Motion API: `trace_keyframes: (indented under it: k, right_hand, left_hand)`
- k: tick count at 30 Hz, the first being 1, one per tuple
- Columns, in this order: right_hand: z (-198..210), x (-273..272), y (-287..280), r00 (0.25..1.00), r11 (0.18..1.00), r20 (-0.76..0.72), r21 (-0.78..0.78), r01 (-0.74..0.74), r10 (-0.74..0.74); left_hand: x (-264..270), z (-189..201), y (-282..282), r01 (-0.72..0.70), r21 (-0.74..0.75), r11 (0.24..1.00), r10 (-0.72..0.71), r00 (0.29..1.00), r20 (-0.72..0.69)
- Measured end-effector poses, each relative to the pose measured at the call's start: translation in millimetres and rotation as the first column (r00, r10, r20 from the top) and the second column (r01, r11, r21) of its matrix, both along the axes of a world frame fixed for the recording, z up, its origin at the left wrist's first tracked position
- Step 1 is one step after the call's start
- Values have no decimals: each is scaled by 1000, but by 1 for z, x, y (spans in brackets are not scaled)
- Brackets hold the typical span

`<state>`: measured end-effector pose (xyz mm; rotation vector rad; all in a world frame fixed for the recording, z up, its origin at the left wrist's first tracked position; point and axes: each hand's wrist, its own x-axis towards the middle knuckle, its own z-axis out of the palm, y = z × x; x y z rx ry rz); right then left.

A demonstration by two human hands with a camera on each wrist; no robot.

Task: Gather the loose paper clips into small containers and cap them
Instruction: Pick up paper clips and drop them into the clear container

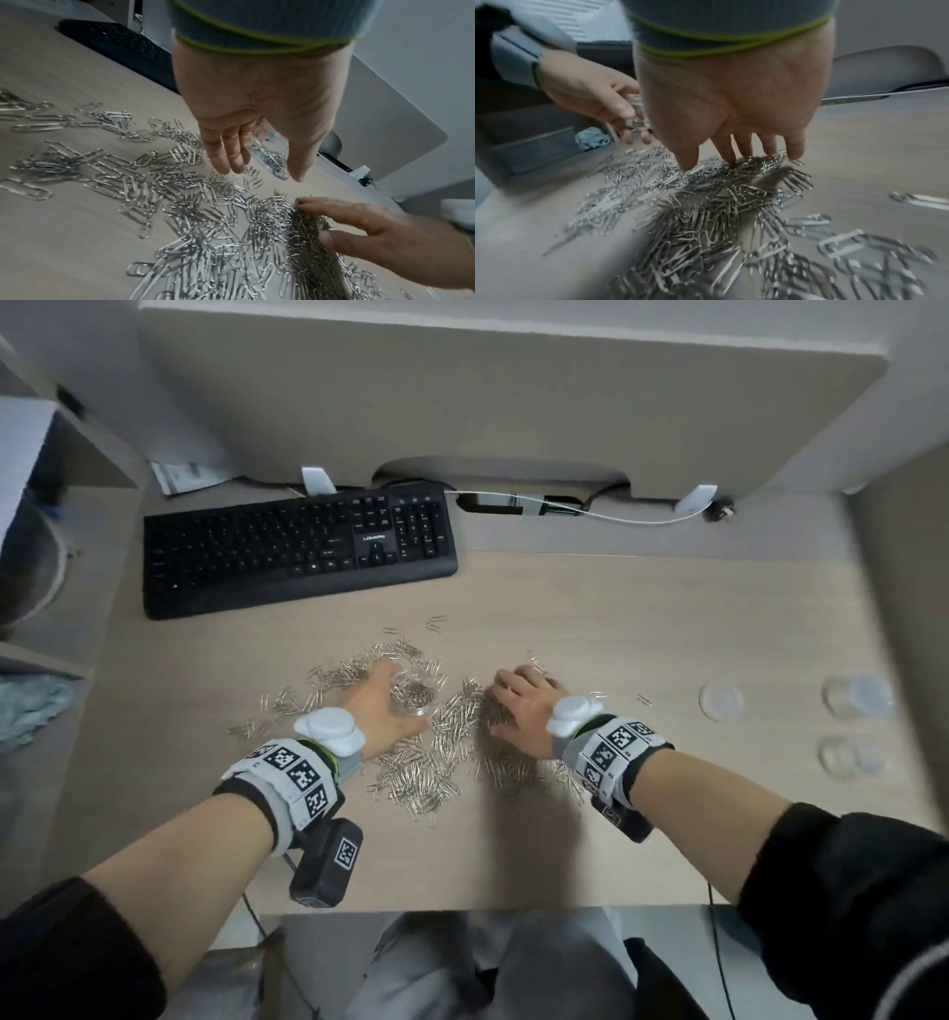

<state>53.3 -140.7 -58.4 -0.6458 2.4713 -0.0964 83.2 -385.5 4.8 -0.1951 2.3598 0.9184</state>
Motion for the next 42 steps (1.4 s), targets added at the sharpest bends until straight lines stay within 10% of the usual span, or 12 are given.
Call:
trace_keyframes:
  k: [4, 8, 12, 18, 27, 42]
  right_hand:
    - [6, 0, 42, 946, 942, -61, -132, 310, -320]
    - [15, -9, 99, 795, 774, -141, 185, 606, -589]
    - [10, -2, 113, 720, 640, -137, 368, 675, -680]
    - [3, 7, 77, 765, 770, 93, 53, 636, -637]
    - [13, 34, 156, 485, 475, 15, 228, 850, -875]
    - [16, 24, 52, 709, 725, 170, 49, 687, -684]
  left_hand:
    - [-8, -3, 16, 40, 62, 997, -41, 999, 30]
    - [-10, -2, 30, 100, 47, 994, -100, 995, 14]
    - [-12, -1, 40, 150, 36, 988, -152, 988, 35]
    - [-16, 2, 53, 180, 17, 984, -181, 982, 56]
    - [-14, 2, 59, 218, 13, 976, -218, 974, 61]
    - [-12, -2, 51, 222, -23, 975, -221, 975, 20]
